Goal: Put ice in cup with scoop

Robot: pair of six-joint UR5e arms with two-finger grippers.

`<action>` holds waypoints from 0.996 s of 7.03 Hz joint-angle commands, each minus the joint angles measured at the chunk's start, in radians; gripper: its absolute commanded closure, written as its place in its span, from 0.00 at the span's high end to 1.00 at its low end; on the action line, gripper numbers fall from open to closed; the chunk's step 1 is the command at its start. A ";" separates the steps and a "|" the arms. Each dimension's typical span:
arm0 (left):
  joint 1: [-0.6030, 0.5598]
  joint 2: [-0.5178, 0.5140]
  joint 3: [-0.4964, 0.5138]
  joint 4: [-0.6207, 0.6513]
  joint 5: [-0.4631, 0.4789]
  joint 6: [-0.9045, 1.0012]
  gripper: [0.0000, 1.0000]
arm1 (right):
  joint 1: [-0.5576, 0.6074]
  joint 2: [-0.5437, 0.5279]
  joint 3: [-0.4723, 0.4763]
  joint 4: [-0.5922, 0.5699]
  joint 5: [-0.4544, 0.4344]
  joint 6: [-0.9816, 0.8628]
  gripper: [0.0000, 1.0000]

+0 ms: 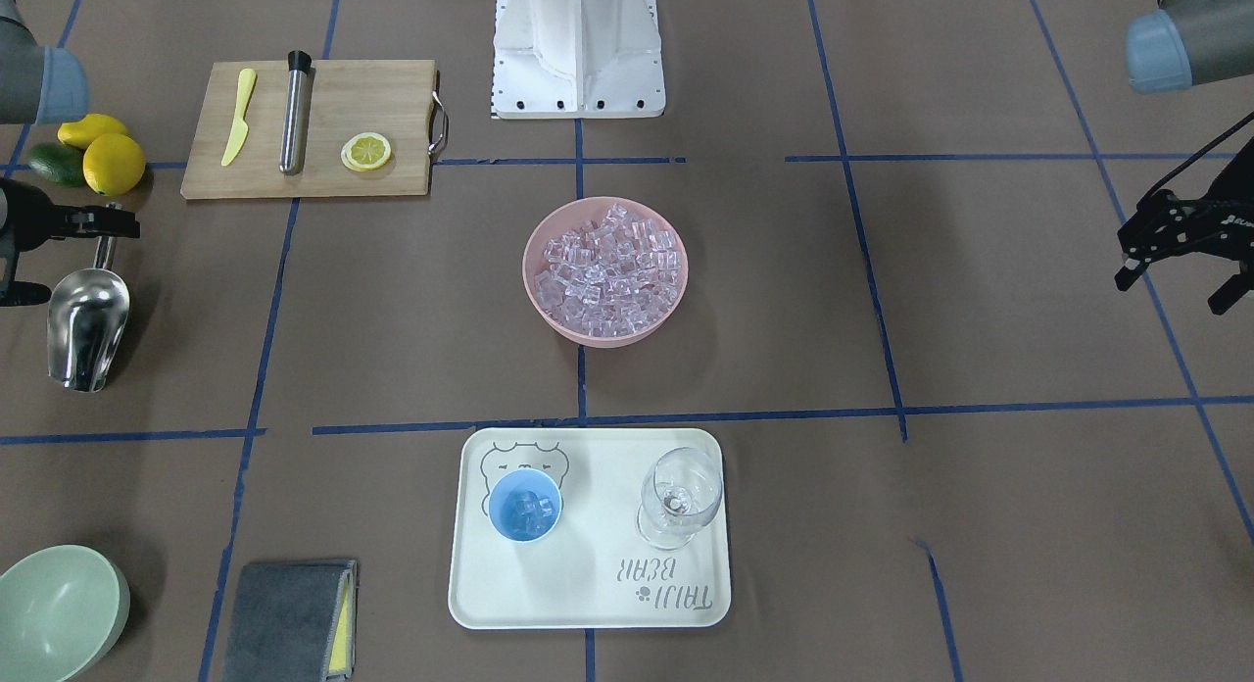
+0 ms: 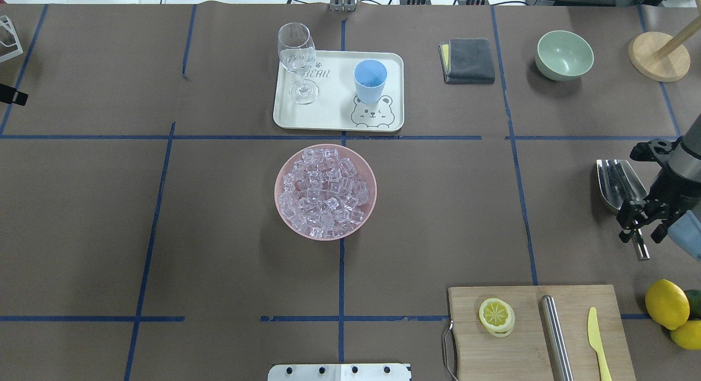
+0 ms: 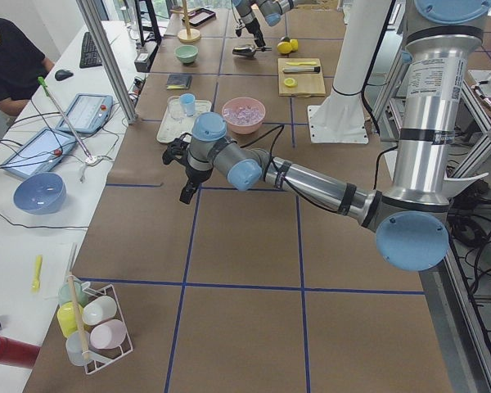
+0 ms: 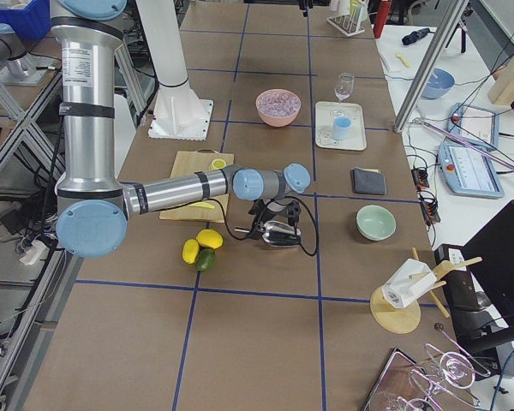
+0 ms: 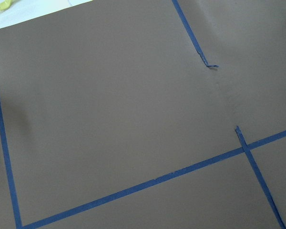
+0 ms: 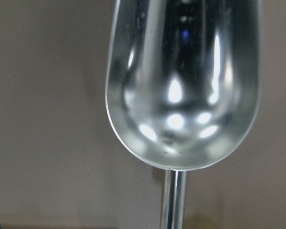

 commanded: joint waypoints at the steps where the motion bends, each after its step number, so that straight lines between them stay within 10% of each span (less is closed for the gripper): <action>1: -0.003 0.001 -0.004 0.026 -0.001 0.000 1.00 | 0.253 0.010 0.063 0.011 -0.012 -0.037 1.00; 7: -0.353 0.045 0.079 0.338 -0.025 0.466 1.00 | 0.473 -0.035 -0.007 0.068 -0.094 -0.232 1.00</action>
